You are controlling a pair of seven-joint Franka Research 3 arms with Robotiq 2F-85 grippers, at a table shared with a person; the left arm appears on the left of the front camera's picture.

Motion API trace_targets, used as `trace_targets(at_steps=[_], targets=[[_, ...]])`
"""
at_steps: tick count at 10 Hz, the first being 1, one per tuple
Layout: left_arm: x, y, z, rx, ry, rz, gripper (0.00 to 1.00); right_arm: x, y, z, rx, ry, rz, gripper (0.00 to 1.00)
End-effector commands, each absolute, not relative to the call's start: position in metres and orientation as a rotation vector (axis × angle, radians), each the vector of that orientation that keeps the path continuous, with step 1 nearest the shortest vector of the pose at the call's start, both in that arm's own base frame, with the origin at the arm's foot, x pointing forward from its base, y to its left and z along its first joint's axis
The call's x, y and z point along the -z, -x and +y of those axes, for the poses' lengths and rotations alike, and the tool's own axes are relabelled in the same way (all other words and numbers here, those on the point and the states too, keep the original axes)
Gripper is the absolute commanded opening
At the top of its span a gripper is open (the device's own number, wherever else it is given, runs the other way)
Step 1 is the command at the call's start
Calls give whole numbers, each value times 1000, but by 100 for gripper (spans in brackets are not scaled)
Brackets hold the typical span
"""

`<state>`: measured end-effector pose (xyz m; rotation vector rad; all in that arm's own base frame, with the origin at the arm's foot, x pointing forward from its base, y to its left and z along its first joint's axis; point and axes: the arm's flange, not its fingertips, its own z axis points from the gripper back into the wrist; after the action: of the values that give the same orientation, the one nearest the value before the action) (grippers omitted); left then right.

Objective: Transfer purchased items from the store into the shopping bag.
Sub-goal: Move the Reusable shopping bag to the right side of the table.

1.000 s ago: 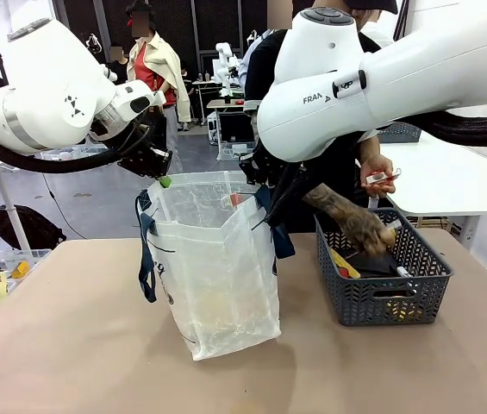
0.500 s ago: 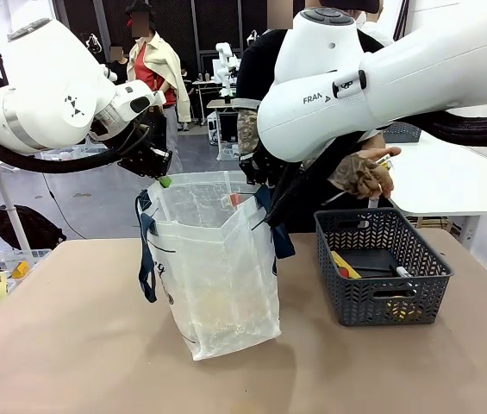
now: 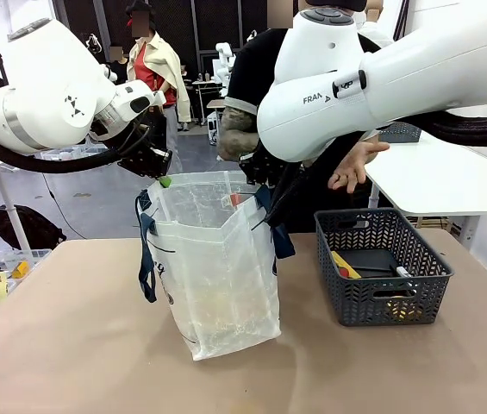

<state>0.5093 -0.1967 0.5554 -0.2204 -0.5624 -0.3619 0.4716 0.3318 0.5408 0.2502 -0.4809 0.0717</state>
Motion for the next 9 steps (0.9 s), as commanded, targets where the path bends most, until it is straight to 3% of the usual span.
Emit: trace_targets(at_steps=[1, 9], targets=[[-558, -510, -193, 346, 213, -567, 0, -542, -472, 330, -68, -246, -481, 0], [-558, -510, -193, 346, 213, -567, 0, -542, -472, 330, -68, -246, -481, 0]])
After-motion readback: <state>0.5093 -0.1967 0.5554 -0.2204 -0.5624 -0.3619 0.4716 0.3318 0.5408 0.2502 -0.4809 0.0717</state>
